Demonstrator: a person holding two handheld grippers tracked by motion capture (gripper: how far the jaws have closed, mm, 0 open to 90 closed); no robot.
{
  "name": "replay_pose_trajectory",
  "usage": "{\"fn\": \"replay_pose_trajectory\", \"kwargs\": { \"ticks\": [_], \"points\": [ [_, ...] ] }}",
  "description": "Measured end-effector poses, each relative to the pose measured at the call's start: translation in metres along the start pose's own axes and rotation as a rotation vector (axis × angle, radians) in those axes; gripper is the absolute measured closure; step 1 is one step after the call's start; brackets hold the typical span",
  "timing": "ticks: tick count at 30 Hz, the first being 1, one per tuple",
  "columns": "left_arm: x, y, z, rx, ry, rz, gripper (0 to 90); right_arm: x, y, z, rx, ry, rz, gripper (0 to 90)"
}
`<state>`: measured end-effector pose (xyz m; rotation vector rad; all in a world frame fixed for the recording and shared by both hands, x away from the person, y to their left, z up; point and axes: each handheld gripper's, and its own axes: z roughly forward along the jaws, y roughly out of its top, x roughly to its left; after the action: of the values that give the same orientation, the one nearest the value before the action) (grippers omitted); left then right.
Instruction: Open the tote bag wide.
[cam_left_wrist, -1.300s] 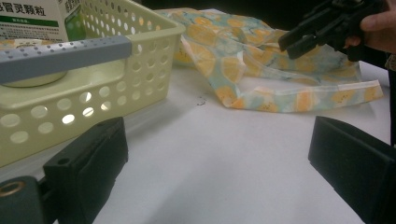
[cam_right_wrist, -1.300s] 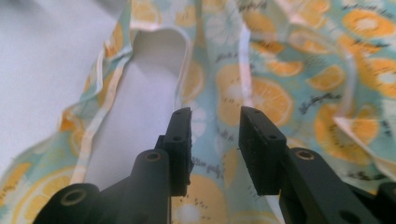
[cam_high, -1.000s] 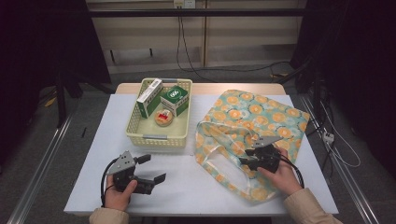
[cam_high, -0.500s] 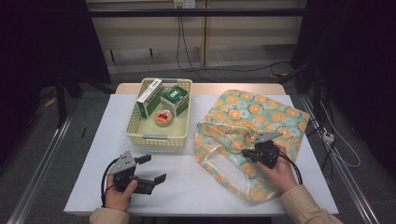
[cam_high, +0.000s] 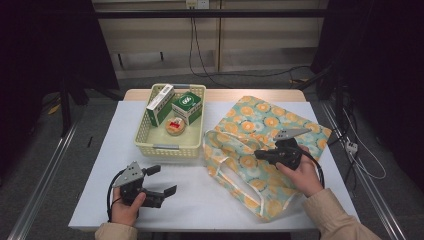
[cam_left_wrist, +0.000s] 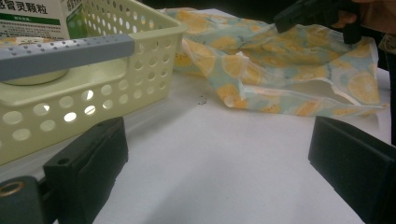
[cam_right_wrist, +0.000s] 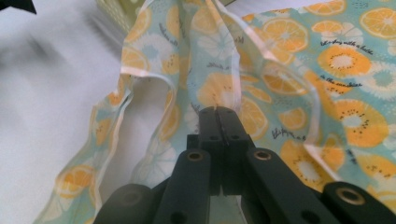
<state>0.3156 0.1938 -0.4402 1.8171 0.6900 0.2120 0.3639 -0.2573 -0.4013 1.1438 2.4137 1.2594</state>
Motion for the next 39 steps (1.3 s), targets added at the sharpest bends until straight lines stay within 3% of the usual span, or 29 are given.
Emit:
{"fn": "replay_pose_trajectory", "kwargs": {
  "ticks": [4,7,11,14,19,29,34,39],
  "points": [
    [0.001,0.000,0.000,-0.003,0.001,-0.004,4.6,-0.015,0.008,-0.002,0.005,-0.020,0.020,90.0],
    [0.001,-0.001,-0.001,-0.001,0.002,-0.004,4.6,-0.029,0.011,-0.002,-0.005,-0.031,0.063,89.4],
    [0.002,-0.001,-0.001,-0.003,0.001,-0.010,4.6,-0.046,0.008,0.001,0.002,-0.081,0.099,89.8],
    [0.002,-0.002,-0.002,-0.004,0.003,-0.013,4.6,-0.054,0.001,0.007,0.022,-0.091,0.111,89.7],
    [0.003,-0.002,-0.002,-0.006,0.003,-0.013,4.6,-0.057,-0.004,0.010,0.042,-0.075,0.122,89.6],
    [0.002,-0.002,0.001,0.002,-0.001,-0.012,4.6,-0.038,0.022,-0.016,0.011,-0.057,0.020,89.7],
    [0.002,-0.002,0.001,0.003,-0.005,-0.012,4.6,-0.046,0.027,-0.022,-0.016,-0.079,0.032,89.7],
    [0.002,-0.003,0.001,0.002,-0.005,-0.016,4.6,-0.066,0.019,-0.010,0.037,-0.124,0.049,90.0]
  ]
}}
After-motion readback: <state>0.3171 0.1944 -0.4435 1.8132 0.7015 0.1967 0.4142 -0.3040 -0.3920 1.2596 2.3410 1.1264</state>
